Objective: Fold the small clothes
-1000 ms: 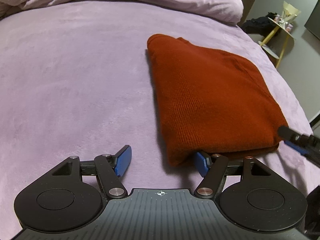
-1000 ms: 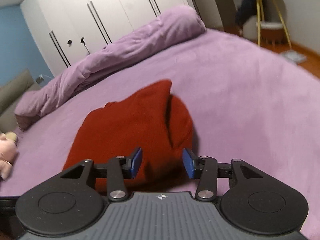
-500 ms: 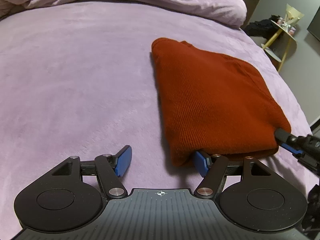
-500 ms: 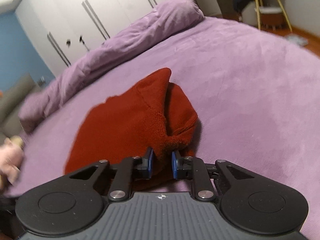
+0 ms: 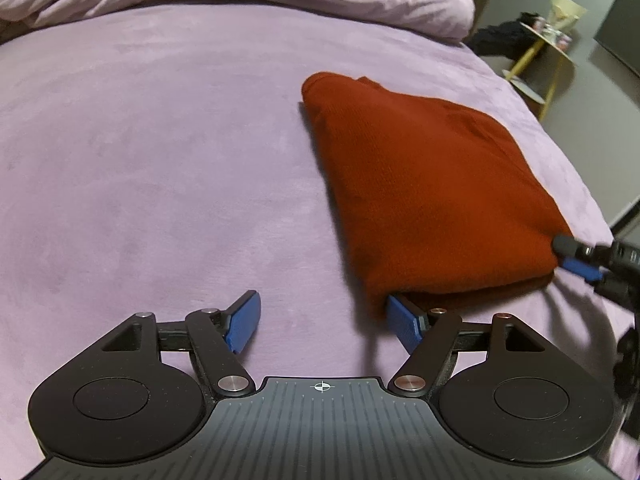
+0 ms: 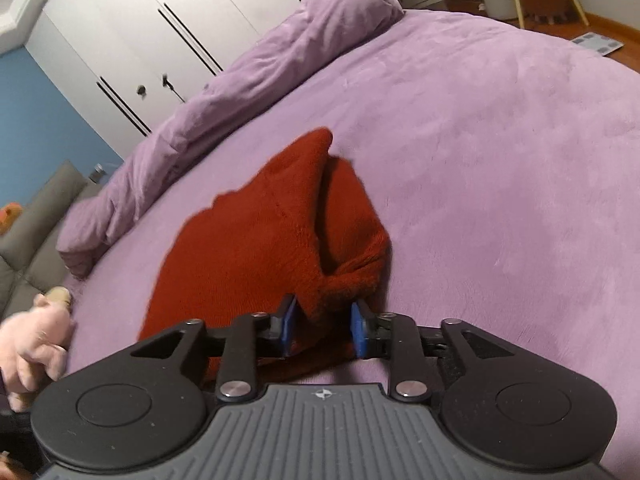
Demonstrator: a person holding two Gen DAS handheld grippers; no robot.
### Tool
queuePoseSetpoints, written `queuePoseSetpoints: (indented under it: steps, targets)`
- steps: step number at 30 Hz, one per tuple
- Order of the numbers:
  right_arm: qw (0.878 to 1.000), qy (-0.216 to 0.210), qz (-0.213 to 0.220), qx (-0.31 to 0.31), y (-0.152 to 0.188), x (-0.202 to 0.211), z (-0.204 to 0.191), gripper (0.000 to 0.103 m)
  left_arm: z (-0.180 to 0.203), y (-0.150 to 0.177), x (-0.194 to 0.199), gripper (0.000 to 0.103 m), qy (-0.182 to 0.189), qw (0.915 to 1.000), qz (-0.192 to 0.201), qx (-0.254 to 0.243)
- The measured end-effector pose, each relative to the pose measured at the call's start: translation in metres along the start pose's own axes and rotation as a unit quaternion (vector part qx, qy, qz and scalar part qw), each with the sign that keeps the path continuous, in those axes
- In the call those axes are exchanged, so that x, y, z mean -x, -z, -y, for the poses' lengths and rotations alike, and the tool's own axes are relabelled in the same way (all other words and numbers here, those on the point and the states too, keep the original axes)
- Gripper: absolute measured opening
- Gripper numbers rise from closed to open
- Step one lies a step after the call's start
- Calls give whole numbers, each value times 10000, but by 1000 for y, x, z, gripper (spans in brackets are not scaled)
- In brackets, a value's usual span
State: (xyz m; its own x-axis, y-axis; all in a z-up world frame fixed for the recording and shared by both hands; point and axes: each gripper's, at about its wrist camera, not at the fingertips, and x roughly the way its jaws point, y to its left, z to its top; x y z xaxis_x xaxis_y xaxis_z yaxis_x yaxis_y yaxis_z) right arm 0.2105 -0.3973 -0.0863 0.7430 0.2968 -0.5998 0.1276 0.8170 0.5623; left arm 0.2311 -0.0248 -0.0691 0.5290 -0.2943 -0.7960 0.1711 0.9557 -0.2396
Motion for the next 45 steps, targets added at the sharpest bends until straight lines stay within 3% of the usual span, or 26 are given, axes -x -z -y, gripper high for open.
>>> queuePoseSetpoints:
  steps: [3,6,8,12,16,18,20,24,27,34,39,45]
  targets:
    - [9999,-52,93,-88,-10,6,12,46,-24,-2,12,74,171,9997,117,145]
    - [9995,-185,114,-223,-23,4,24,56,-47,-15,10,75,905,9928,171,766]
    - [9981,-375,-93,-488,-32,-9,31,56,-52,-27,-1,78,1427,9843,139,1027]
    - [9800,-1075,-712,-1517,-49,-51,54,63,-44,-52,-44,79,1839,9751,-282,1208]
    - [9705,-1340,-1077,-1693,-60,-79,57,66,-41,-67,-85,79,2123,9621,-535,1624]
    - [9692,-1366,-1219,-1645,-63,-90,55,65,-45,-71,-100,77,2328,9513,-563,1940]
    - [9687,-1435,-1286,-1567,-65,-97,52,60,-45,-74,-111,75,2368,9466,-585,2107]
    - [9656,-1470,-1377,-1647,-67,-113,51,40,-37,-80,-121,62,2255,9513,-632,2005]
    - [9680,-1423,-1236,-1659,-65,-116,45,35,-36,-83,-116,50,2271,9525,-570,1945]
    - [9687,-1619,-1016,-1584,-67,-98,20,31,-38,-90,-75,47,2299,9594,-289,1608]
    - [9632,-1854,-1248,-1494,-56,-92,-13,31,-59,-89,-31,47,2108,9675,-282,1368]
    - [9511,-2090,-1743,-1461,-18,-93,-51,30,-98,-61,9,48,1628,9748,-580,1408]
